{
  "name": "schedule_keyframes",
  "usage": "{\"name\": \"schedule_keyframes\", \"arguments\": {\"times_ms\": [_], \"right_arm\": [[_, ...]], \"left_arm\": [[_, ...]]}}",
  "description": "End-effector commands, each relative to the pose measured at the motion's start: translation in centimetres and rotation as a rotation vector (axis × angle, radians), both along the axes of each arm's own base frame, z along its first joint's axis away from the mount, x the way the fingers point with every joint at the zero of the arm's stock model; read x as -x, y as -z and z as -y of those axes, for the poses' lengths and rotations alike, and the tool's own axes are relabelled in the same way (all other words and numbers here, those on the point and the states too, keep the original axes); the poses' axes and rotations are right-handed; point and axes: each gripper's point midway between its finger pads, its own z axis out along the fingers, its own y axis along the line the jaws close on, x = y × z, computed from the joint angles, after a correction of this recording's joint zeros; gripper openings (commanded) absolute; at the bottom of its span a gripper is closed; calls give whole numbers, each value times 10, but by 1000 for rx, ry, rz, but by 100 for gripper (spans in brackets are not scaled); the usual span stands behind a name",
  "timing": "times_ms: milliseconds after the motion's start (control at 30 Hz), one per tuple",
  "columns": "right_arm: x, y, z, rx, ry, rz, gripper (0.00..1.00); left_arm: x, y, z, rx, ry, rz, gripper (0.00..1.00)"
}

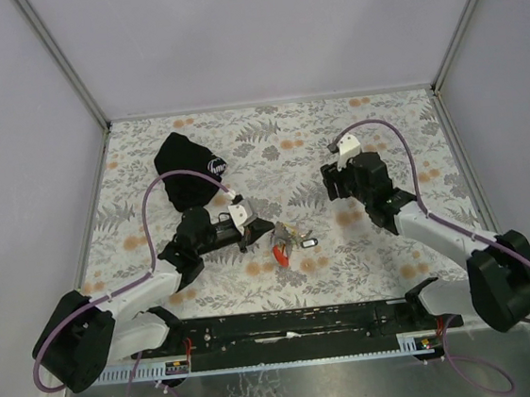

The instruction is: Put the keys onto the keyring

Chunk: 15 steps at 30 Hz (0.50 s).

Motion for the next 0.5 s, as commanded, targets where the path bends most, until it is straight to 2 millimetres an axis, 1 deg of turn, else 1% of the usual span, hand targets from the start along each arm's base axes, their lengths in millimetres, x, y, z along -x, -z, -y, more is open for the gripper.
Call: {"name": "schedule_keyframes", "arguments": {"times_ms": [0, 133, 200, 367, 467], "right_arm": [[-27, 24, 58, -53, 311, -119, 67], [-38, 50, 106, -110, 481, -212, 64], [-41, 60, 121, -139, 526, -253, 62], [-51, 77, 148, -179, 590, -329, 55], [-51, 92, 161, -191, 622, -382, 51]], "left_arm": [[-11, -27, 0, 42, -46, 43, 0], [-13, -26, -1, 36, -57, 39, 0], [-13, -25, 0, 35, -53, 35, 0], [-14, -22, 1, 28, -49, 23, 0], [-13, -22, 1, 28, -45, 24, 0]]}}
